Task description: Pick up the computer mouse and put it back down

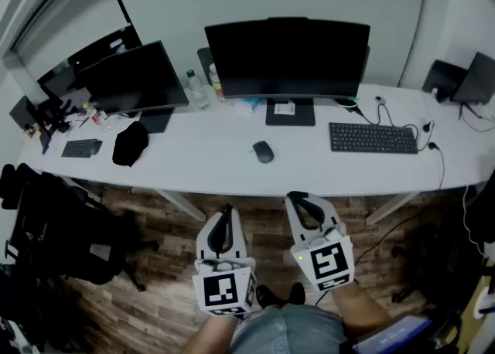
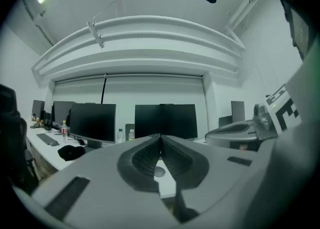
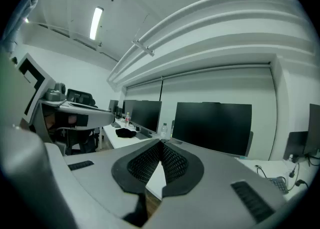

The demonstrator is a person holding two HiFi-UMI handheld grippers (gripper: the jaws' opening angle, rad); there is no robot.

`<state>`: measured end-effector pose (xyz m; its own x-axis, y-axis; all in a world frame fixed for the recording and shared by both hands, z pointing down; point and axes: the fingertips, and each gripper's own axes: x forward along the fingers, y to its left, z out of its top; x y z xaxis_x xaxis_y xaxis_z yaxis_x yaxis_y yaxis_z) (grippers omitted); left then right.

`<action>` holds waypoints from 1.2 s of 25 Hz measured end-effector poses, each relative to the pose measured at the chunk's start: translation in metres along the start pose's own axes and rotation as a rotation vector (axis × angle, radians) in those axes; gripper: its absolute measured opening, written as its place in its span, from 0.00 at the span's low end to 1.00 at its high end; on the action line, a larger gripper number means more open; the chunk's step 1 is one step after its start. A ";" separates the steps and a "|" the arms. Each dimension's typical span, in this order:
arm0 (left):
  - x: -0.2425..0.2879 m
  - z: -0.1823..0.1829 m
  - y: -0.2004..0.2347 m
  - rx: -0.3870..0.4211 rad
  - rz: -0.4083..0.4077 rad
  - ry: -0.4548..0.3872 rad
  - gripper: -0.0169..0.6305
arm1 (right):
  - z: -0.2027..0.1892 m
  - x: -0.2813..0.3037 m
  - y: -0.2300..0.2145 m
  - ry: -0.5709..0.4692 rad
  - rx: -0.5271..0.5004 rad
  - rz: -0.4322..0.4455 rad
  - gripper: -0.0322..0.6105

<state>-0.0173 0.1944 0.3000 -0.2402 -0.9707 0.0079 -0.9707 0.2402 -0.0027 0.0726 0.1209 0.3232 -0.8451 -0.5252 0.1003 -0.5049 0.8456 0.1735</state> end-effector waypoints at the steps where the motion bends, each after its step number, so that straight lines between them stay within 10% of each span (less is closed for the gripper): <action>1: 0.000 -0.002 0.001 0.000 -0.001 0.000 0.04 | 0.000 0.001 0.001 0.000 0.000 -0.001 0.07; 13: 0.003 0.000 0.024 -0.001 -0.036 -0.011 0.04 | 0.004 0.015 0.012 -0.024 0.036 -0.023 0.10; 16: 0.005 -0.001 0.033 -0.003 -0.054 -0.019 0.04 | 0.009 0.023 0.019 -0.031 0.047 0.001 0.43; 30: 0.005 -0.013 0.067 -0.020 -0.093 -0.013 0.04 | 0.016 0.036 0.036 -0.028 0.002 -0.083 0.42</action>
<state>-0.0835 0.2061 0.3124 -0.1489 -0.9888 -0.0055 -0.9887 0.1487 0.0171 0.0209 0.1340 0.3172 -0.8048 -0.5907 0.0585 -0.5737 0.7994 0.1783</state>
